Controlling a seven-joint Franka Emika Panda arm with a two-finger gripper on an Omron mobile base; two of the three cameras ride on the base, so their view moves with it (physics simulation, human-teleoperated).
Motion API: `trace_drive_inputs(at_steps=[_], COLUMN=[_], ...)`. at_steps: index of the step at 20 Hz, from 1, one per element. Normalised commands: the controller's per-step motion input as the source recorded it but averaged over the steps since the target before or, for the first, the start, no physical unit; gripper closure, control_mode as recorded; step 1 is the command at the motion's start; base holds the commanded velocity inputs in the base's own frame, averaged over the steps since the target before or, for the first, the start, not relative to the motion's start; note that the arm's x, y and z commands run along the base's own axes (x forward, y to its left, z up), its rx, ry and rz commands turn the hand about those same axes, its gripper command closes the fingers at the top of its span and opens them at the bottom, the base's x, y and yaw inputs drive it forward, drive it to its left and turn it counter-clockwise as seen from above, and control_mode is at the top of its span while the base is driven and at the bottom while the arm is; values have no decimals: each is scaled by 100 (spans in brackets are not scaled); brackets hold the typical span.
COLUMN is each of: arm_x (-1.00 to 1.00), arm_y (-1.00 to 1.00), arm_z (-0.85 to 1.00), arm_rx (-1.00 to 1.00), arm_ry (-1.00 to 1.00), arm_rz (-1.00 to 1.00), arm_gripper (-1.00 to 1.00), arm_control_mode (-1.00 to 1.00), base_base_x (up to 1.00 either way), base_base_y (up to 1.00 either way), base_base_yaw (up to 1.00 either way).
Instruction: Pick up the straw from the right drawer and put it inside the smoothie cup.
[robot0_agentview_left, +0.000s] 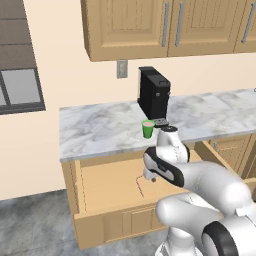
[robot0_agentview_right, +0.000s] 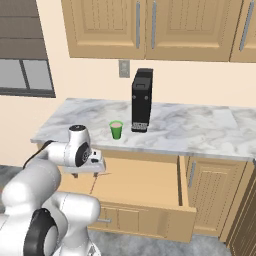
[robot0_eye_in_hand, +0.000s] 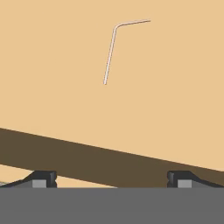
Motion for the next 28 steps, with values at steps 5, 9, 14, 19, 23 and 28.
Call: trace_drive_inputs(at_steps=[5, 9, 14, 19, 23, 28], arm_x=[23, 33, 26, 15, 0, 10], arm_y=[29, 26, 9, 0, 0, 0], arm_z=[-1, -8, -12, -17, -27, -30], arm_rx=[0, 0, 0, 0, 0, 0], arm_ry=[0, 0, 0, 0, 0, 0], arm_rz=[0, 0, 0, -1, -4, -5], arm_gripper=[-100, -100, -100, -100, -100, -100], arm_control_mode=[-100, -100, -100, -100, -100, -100], base_base_x=[0, 0, 0, 0, 0, 0], base_base_y=[0, 0, 0, 0, 0, 0], base_base_yaw=[0, 0, 0, 0, 0, 0])
